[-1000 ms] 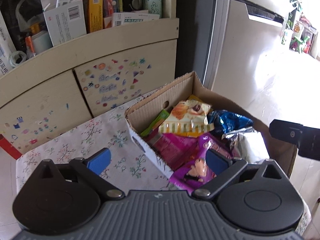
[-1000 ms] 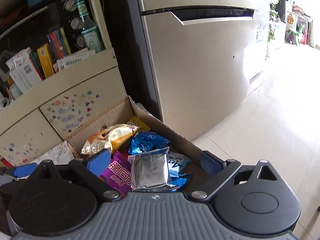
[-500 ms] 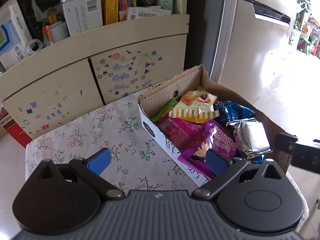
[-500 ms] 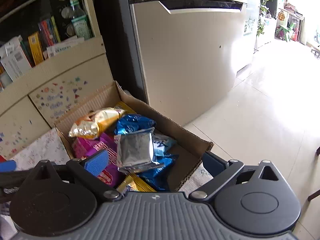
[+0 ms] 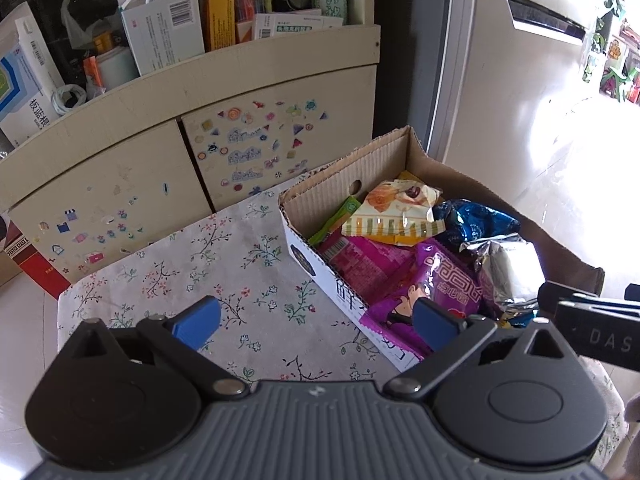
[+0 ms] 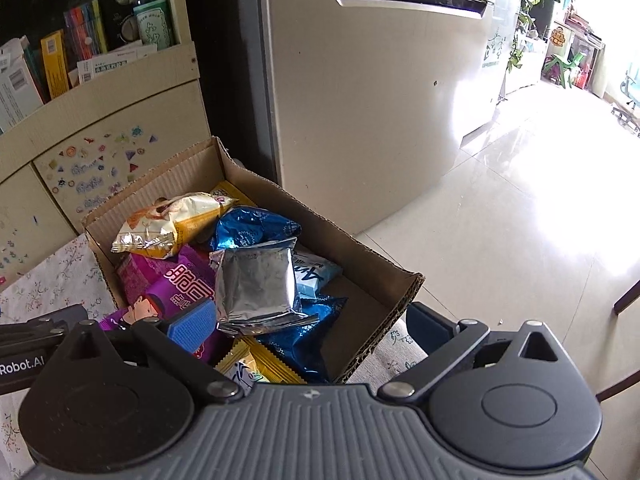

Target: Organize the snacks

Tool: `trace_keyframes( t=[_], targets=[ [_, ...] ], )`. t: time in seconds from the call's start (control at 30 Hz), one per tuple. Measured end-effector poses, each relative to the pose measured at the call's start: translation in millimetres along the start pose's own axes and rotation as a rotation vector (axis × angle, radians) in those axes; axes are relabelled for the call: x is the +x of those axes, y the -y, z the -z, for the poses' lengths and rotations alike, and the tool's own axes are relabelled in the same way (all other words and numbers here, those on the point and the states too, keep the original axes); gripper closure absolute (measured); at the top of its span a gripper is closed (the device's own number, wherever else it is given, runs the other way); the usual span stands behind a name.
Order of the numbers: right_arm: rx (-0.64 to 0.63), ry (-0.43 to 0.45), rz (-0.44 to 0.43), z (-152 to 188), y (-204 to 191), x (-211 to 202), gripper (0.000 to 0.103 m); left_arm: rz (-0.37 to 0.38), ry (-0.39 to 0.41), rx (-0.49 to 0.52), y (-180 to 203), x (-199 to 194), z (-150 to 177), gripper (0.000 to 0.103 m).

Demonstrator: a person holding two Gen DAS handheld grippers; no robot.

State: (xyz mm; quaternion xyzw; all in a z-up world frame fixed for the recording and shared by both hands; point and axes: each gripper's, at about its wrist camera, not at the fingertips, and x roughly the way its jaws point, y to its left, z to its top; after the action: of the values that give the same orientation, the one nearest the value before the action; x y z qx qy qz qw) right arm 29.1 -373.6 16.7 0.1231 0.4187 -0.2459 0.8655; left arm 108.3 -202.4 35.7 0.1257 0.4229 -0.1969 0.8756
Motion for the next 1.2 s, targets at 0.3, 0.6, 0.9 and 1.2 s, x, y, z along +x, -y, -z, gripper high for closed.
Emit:
trace_keyframes(
  t=[0.3,0.6,0.9,1.2],
  targets=[
    [0.013,-0.041,0.016,1,1,9,0.000,-0.012,-0.015,0.022,8,9,1,0.001],
    [0.006,-0.047,0.027,1,-1,11,0.000,-0.017,-0.020,0.034,13,15,1,0.001],
    [0.004,-0.049,0.034,2,-1,13,0.000,-0.028,-0.024,0.028,13,15,1,0.001],
    [-0.002,-0.049,0.041,3,-3,13,0.000,-0.037,-0.026,0.029,13,16,2,0.002]
  ],
)
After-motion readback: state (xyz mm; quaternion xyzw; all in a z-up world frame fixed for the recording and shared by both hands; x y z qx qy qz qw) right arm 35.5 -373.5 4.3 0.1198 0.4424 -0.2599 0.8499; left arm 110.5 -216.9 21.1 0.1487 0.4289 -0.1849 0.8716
